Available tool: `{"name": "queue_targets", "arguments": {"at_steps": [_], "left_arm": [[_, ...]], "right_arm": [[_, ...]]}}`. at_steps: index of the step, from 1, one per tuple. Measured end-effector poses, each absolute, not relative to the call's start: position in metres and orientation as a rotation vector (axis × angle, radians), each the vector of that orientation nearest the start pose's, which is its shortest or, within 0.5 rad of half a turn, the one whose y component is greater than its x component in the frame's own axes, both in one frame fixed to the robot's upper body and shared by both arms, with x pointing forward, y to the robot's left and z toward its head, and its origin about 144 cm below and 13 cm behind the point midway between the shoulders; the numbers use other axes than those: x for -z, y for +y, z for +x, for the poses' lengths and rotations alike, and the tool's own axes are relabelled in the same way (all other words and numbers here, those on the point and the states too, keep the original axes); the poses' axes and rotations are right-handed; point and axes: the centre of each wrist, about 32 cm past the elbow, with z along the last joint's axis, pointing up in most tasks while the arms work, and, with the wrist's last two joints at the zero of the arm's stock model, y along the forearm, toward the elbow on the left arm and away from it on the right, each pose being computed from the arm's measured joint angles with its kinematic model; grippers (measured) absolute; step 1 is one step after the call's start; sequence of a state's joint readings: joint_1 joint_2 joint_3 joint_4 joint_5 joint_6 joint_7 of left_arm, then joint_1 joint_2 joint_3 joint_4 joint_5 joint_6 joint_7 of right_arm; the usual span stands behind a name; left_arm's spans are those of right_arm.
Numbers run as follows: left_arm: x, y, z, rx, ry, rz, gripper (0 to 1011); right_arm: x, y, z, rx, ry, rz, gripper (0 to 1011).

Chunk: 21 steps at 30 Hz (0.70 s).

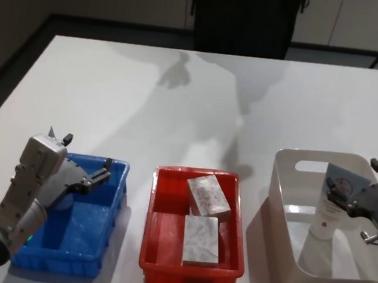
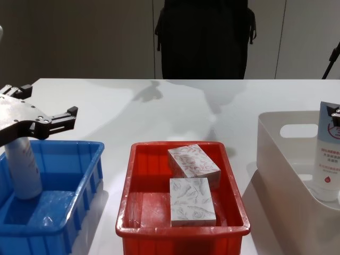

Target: Bimanual collaborative sorting of washing and personal care products

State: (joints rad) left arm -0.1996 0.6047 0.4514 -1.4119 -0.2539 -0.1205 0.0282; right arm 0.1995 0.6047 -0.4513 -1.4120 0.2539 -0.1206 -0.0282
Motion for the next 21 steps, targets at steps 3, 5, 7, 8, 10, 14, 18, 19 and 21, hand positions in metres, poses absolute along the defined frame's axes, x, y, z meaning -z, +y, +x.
{"name": "queue_targets", "arguments": {"at_steps": [3,5,7,8,10,14,18,19,21], "left_arm": [[-1.1398,0.3096,0.4886,-1.248,-0.285,0.304,1001],[-1.1398,0.3096,0.4886,-1.248,-0.285,0.304,1002],[-1.1398,0.3097,0.4886,-1.248,-0.285,0.304,1001],[-1.1398,0.3097,0.4886,-1.248,-0.285,0.304,1001],[-1.1398,0.3097,0.4886,-1.248,-0.285,0.304,1001],[-1.1398,0.3097,0.4886,-1.248,-0.285,0.304,1001],[-1.1398,0.3097,0.4886,-1.248,-0.285,0.304,1001],[-1.1398,0.3097,0.4886,-1.248,-0.285,0.304,1001],[-1.1398,0.3097,0.4886,-1.248,-0.285,0.304,1002]], "right_arm": [[-1.1397,-0.3097,0.4886,1.248,-0.285,-0.305,1001],[-1.1398,-0.3097,0.4886,1.248,-0.285,-0.304,1001],[-1.1398,-0.3097,0.4886,1.248,-0.285,-0.304,1001],[-1.1397,-0.3097,0.4886,1.248,-0.285,-0.304,1001],[-1.1398,-0.3097,0.4886,1.248,-0.285,-0.304,1001],[-1.1398,-0.3097,0.4886,1.248,-0.285,-0.304,1001],[-1.1397,-0.3097,0.4886,1.248,-0.285,-0.304,1001],[-1.1398,-0.3097,0.4886,1.248,-0.285,-0.304,1001],[-1.1398,-0.3096,0.4886,1.248,-0.285,-0.304,1001]]}}
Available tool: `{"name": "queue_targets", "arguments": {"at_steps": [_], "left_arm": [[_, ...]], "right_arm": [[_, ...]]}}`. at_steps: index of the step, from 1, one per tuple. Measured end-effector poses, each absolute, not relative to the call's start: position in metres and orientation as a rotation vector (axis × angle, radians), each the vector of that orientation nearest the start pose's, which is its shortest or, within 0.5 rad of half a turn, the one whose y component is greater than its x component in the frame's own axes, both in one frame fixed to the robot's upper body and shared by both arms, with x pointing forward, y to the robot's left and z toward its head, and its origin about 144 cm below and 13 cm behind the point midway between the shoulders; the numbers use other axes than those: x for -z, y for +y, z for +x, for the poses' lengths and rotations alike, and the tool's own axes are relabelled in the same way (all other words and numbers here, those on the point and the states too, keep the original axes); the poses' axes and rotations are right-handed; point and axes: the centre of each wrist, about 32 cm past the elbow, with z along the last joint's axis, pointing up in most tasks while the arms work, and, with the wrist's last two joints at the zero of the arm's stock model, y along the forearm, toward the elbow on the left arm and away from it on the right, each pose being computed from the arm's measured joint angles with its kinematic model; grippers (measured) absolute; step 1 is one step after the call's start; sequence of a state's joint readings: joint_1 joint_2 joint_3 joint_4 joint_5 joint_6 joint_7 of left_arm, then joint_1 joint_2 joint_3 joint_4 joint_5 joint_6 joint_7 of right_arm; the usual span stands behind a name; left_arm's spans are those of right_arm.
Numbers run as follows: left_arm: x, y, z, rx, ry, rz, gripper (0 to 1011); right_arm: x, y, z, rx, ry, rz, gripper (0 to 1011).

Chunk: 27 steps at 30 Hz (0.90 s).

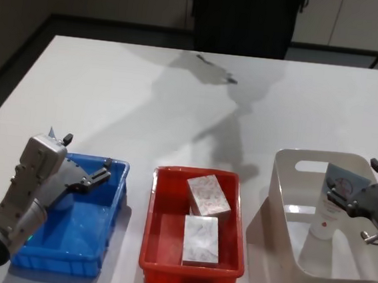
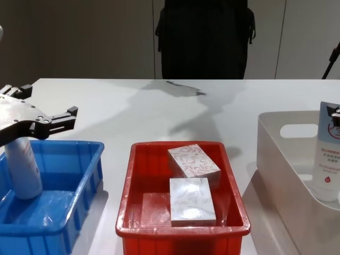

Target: Bimanual collaborative sorting of washing and personal care products

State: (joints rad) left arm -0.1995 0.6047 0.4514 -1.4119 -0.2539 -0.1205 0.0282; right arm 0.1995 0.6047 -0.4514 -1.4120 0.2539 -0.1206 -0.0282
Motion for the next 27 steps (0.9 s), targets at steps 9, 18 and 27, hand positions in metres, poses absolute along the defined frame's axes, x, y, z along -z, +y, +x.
{"name": "queue_targets", "arguments": {"at_steps": [9,18,27], "left_arm": [[-1.1398,0.3097,0.4886,-1.248,-0.285,0.304,1001],[-1.1398,0.3096,0.4886,-1.248,-0.285,0.304,1001],[-1.1398,0.3097,0.4886,-1.248,-0.285,0.304,1001]], "right_arm": [[-1.1398,-0.3096,0.4886,1.248,-0.285,-0.304,1001],[-1.1398,-0.3097,0.4886,1.248,-0.285,-0.304,1001],[-1.1398,-0.3097,0.4886,1.248,-0.285,-0.304,1001]]}}
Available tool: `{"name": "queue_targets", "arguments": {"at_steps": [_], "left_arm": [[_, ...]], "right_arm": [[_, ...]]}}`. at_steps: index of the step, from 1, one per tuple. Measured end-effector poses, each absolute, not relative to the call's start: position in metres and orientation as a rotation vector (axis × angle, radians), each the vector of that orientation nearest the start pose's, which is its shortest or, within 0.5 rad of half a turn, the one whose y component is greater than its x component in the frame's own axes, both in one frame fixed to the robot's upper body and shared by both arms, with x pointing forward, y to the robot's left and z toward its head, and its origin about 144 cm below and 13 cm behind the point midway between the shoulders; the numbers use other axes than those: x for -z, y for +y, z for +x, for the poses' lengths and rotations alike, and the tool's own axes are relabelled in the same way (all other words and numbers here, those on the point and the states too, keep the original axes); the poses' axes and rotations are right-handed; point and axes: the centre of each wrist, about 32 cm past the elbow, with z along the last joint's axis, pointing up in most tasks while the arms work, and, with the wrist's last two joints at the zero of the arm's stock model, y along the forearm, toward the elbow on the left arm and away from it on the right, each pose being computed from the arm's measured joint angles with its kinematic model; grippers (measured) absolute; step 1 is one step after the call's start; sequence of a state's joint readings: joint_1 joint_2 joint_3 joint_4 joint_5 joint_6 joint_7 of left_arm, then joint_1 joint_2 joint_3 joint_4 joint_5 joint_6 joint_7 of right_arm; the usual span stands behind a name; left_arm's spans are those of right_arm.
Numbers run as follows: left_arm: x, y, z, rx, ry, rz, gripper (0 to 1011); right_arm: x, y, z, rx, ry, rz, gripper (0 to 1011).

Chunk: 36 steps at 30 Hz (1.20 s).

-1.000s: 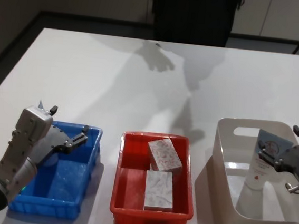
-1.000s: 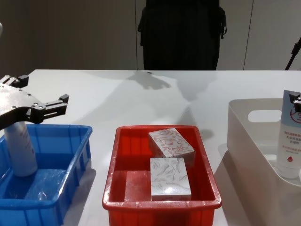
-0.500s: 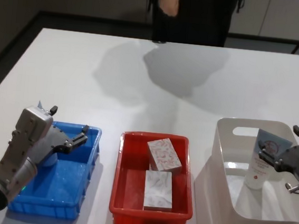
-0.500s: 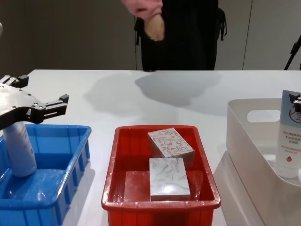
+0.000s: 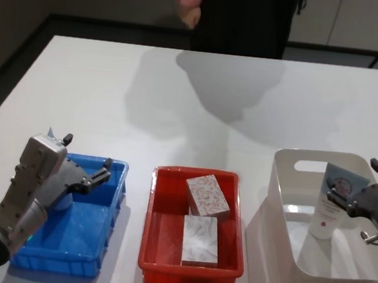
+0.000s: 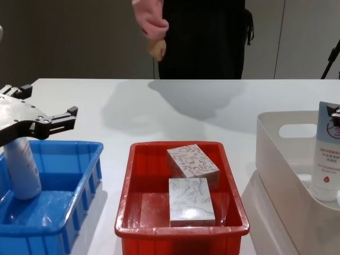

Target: Bimanual collaborative sorting of washing and personal care products

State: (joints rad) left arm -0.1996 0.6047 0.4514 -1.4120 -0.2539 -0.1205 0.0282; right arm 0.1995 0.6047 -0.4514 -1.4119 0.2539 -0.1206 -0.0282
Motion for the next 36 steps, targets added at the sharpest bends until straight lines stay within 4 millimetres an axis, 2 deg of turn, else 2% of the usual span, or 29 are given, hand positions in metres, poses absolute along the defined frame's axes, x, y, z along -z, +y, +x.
{"name": "queue_targets", "arguments": {"at_steps": [36], "left_arm": [[-1.1398,0.3097,0.4886,-1.248,-0.285,0.304,1001]], "right_arm": [[-1.1398,-0.3097,0.4886,1.248,-0.285,-0.304,1001]]}}
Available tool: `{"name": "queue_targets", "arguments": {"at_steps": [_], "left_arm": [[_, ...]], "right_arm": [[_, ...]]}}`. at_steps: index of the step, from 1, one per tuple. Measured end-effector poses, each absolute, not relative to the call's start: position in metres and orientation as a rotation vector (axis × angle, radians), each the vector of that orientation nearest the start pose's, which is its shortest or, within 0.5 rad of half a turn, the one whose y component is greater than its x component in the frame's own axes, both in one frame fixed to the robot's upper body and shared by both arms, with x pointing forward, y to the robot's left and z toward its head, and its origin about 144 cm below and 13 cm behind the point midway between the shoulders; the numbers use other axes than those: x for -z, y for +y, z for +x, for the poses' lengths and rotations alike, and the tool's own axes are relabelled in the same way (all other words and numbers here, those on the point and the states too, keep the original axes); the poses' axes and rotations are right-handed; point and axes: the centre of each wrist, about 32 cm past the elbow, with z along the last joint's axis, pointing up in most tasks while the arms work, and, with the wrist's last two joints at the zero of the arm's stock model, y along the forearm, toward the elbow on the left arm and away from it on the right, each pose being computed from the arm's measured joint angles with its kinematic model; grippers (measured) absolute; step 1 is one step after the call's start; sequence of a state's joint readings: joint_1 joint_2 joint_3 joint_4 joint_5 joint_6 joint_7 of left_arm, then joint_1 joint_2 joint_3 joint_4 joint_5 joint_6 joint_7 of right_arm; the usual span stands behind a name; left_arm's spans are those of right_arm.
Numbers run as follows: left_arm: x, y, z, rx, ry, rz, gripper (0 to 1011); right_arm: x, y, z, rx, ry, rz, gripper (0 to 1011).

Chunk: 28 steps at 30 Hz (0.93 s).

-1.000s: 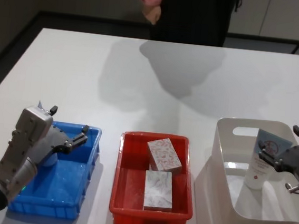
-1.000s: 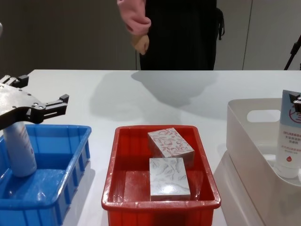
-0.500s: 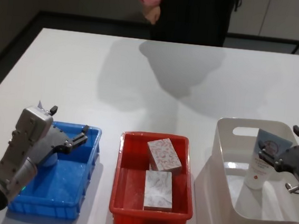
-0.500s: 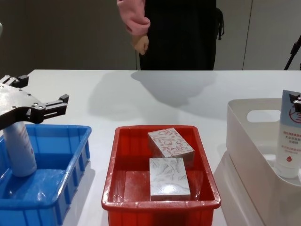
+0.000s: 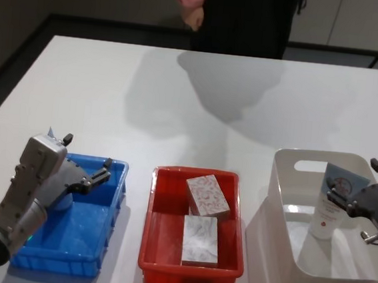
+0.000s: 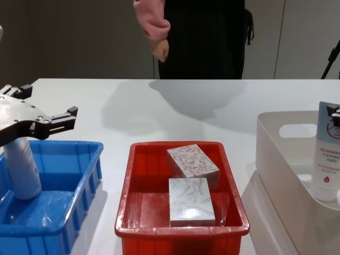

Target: Bimanual collaborative sorting of washing and personal care products

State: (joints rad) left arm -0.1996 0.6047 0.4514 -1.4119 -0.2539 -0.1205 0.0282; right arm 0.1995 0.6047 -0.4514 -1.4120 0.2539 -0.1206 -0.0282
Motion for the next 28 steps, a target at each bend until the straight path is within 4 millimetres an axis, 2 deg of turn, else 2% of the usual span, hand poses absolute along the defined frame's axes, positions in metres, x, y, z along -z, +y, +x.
{"name": "queue_targets", "arguments": {"at_steps": [28], "left_arm": [[-1.1398,0.3097,0.4886,-1.248,-0.285,0.304,1001]], "right_arm": [[-1.1398,-0.3097,0.4886,1.248,-0.285,-0.304,1001]]}}
